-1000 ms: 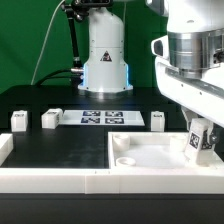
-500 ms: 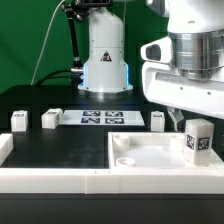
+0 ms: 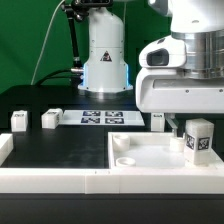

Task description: Assemble one leg

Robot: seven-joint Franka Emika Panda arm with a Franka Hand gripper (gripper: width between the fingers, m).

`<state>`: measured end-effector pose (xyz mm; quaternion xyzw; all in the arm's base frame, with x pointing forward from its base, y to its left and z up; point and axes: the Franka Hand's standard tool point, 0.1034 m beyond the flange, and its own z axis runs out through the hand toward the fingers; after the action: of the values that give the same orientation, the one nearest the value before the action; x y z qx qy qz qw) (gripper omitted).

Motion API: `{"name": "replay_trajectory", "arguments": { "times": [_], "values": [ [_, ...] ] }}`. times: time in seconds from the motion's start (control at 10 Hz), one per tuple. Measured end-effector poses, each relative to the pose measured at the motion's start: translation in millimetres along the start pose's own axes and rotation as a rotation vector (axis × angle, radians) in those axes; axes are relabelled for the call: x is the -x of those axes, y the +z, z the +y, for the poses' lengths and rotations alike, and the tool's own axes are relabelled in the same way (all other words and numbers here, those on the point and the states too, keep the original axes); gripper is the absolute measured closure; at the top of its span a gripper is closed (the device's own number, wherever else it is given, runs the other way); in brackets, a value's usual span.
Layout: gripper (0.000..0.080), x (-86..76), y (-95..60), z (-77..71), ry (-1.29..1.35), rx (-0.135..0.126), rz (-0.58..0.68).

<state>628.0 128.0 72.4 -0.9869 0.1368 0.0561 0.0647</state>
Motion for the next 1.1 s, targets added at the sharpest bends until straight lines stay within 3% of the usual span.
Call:
{"name": "replay_trajectory", "arguments": {
  "times": [0.6, 0.8, 0.9, 1.0, 1.1],
  "values": [
    [0.0151, -2.7, -0.4, 5.2, -0.545, 0.026, 0.004],
    [0.0403, -2.7, -0.3, 5.4, -0.541, 0.026, 0.004],
    [0.0403, -3.3, -0.5, 6.5, -0.542, 0.028, 0.005],
    [0.0505, -3.6, -0.4, 7.5, -0.539, 0.029, 0.005],
    [0.0505, -3.7, -0.4, 7.8, -0.498, 0.028, 0.005]
  ]
}}
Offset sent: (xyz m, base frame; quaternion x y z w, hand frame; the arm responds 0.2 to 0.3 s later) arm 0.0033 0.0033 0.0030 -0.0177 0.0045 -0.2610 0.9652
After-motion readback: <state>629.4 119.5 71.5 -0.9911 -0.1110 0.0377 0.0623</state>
